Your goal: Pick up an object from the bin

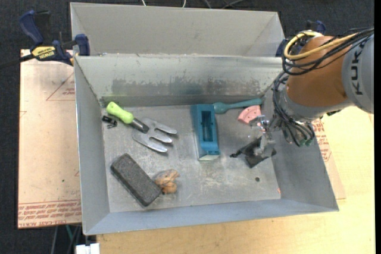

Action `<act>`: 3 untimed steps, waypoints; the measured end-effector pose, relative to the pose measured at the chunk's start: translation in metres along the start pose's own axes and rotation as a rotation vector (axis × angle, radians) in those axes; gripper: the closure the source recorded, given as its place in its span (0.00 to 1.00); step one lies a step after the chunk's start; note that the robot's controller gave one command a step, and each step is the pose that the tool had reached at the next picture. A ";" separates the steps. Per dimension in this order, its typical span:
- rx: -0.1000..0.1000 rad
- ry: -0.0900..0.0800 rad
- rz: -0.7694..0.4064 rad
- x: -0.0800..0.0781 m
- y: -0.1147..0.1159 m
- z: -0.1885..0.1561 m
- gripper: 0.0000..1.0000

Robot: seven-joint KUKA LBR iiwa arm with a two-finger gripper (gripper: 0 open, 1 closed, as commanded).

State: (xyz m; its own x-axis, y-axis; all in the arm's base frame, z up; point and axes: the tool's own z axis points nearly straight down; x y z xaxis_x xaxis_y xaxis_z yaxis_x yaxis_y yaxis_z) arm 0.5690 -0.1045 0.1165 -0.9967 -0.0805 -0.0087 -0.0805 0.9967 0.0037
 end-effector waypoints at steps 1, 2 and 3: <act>0.000 -0.001 0.000 -0.001 0.000 -0.017 1.00; -0.001 0.001 0.001 0.000 0.001 -0.035 1.00; -0.001 0.002 0.001 -0.001 0.001 -0.061 1.00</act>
Offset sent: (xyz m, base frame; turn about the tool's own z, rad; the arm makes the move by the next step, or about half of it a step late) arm 0.0003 0.0000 0.0553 0.0002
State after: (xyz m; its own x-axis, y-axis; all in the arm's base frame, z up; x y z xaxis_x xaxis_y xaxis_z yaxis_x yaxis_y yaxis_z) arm 0.5690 -0.1037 0.1771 -0.9968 -0.0794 -0.0071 -0.0794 0.9968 0.0047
